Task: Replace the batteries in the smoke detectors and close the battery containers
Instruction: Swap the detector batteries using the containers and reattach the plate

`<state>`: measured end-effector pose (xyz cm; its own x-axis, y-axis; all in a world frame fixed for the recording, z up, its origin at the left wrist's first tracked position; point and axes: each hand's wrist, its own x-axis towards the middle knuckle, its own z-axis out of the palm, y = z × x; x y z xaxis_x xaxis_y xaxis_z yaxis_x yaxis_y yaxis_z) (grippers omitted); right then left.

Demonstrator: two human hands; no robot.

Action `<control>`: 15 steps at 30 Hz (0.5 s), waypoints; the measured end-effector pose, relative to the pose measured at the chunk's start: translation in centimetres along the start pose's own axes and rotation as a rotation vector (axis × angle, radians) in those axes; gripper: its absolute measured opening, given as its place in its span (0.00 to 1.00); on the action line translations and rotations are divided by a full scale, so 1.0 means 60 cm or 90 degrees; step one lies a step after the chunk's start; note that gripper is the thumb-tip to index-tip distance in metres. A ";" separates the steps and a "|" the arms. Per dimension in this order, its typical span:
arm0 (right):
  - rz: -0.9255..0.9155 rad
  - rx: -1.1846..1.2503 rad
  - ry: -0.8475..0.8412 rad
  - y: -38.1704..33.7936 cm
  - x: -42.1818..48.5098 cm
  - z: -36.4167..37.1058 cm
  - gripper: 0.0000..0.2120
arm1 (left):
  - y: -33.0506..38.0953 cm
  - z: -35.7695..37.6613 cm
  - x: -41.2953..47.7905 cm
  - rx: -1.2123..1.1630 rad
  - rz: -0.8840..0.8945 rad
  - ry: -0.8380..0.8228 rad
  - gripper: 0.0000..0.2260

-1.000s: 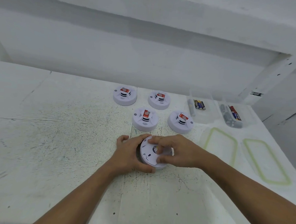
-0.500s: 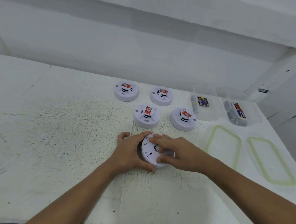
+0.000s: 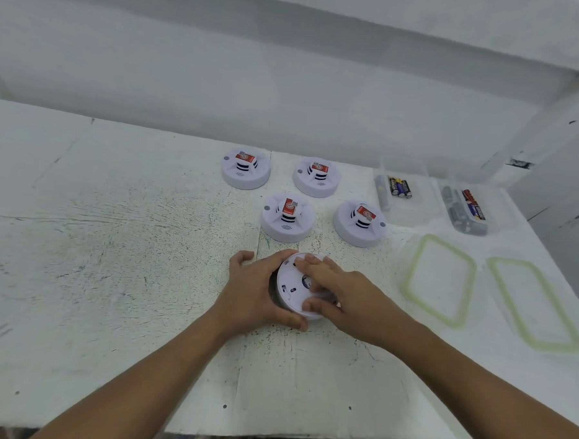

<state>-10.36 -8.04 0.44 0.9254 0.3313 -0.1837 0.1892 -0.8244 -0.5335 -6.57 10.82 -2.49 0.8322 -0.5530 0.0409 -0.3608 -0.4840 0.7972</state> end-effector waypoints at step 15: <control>-0.002 0.062 0.026 0.016 -0.033 0.001 0.36 | -0.011 -0.001 -0.002 -0.048 -0.100 -0.019 0.44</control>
<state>-12.01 -9.45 0.24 0.9376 0.3138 -0.1496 0.1614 -0.7741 -0.6121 -6.43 11.25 -2.98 0.8629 -0.4945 -0.1046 -0.1936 -0.5144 0.8354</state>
